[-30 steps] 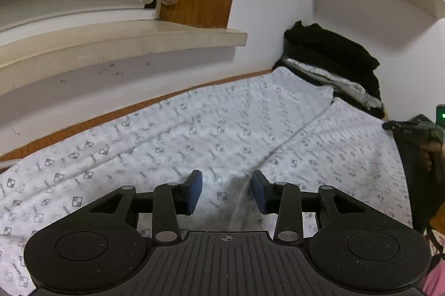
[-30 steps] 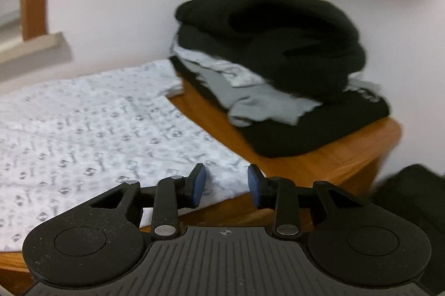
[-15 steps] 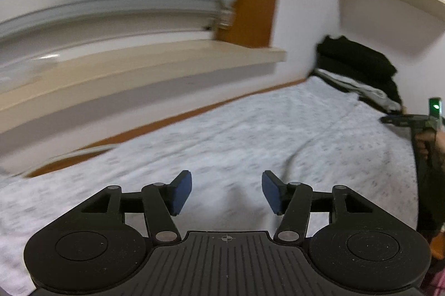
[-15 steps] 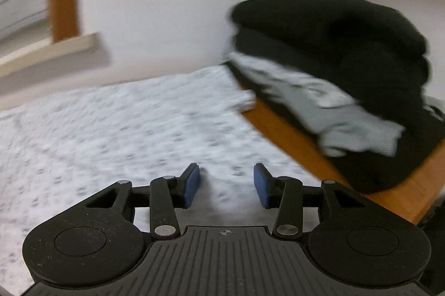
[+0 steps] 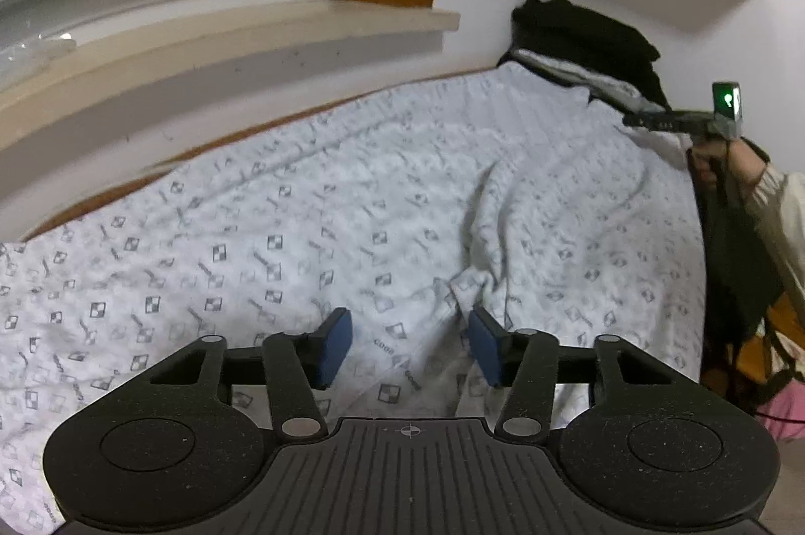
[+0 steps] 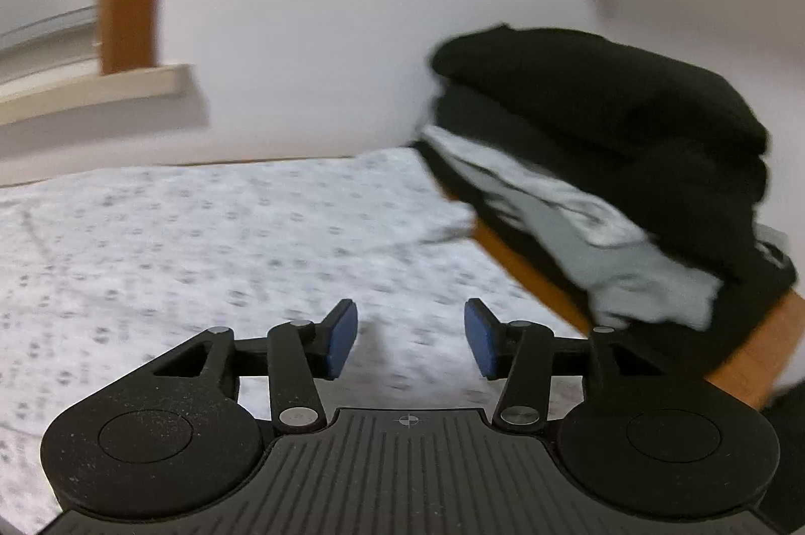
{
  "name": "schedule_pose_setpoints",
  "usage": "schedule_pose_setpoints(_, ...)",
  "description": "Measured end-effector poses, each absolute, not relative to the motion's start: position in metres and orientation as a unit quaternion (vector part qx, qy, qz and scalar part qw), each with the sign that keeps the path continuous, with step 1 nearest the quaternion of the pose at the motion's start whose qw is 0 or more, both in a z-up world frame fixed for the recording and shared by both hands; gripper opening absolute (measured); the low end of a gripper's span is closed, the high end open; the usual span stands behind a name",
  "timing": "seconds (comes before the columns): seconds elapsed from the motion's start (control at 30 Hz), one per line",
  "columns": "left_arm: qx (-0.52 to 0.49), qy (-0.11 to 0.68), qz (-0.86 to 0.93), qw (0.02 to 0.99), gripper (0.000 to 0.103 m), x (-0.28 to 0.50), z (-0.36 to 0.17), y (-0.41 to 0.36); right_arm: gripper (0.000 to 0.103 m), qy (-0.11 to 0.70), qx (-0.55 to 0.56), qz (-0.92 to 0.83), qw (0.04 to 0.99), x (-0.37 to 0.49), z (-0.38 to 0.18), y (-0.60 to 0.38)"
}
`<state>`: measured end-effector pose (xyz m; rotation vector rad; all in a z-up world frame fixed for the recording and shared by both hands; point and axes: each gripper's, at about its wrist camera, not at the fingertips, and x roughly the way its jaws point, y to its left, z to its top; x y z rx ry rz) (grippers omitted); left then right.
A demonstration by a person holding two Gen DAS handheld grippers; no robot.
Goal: Fold clothes
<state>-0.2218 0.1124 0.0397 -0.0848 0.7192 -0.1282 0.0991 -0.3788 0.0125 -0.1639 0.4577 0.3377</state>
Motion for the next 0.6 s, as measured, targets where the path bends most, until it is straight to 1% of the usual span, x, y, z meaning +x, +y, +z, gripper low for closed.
schedule_pose_setpoints(0.03,-0.040,0.355,-0.060,0.932,0.032,-0.221,0.037,0.113,0.049,0.231,-0.090,0.171,0.954,0.100,0.012,-0.373)
schedule_pose_setpoints(0.07,-0.038,0.358,-0.058,0.931,0.014,-0.220,0.033,0.113,0.048,0.239,-0.103,0.171,0.950,0.101,0.009,-0.368)
schedule_pose_setpoints(0.1,-0.036,0.360,-0.056,0.930,0.004,-0.218,0.030,0.113,0.048,0.242,-0.114,0.170,0.948,0.103,0.006,-0.363)
schedule_pose_setpoints(0.17,-0.023,0.345,-0.026,0.938,0.002,-0.219,0.030,0.112,0.048,0.240,-0.107,0.169,0.950,0.104,0.002,-0.363)
schedule_pose_setpoints(0.23,-0.014,0.309,0.022,0.951,0.002,-0.221,0.038,0.116,0.048,0.240,-0.088,0.170,0.952,0.106,0.000,-0.367)
schedule_pose_setpoints(0.3,-0.025,0.279,0.066,0.958,0.002,-0.224,0.048,0.127,0.049,0.244,-0.066,0.178,0.951,0.109,-0.002,-0.372)
schedule_pose_setpoints(0.37,-0.019,0.280,0.085,0.956,0.002,-0.224,0.050,0.132,0.049,0.242,-0.057,0.183,0.951,0.109,-0.002,-0.376)
schedule_pose_setpoints(0.47,-0.022,0.288,0.100,0.952,0.006,-0.232,0.049,0.144,0.049,0.237,-0.057,0.181,0.953,0.107,-0.003,-0.375)
schedule_pose_setpoints(0.53,-0.032,0.288,0.115,0.950,0.016,-0.242,0.049,0.155,0.049,0.234,-0.059,0.179,0.954,0.105,-0.003,-0.374)
schedule_pose_setpoints(0.6,-0.039,0.288,0.131,0.948,0.036,-0.256,0.049,0.167,0.050,0.234,-0.060,0.178,0.954,0.104,-0.003,-0.374)
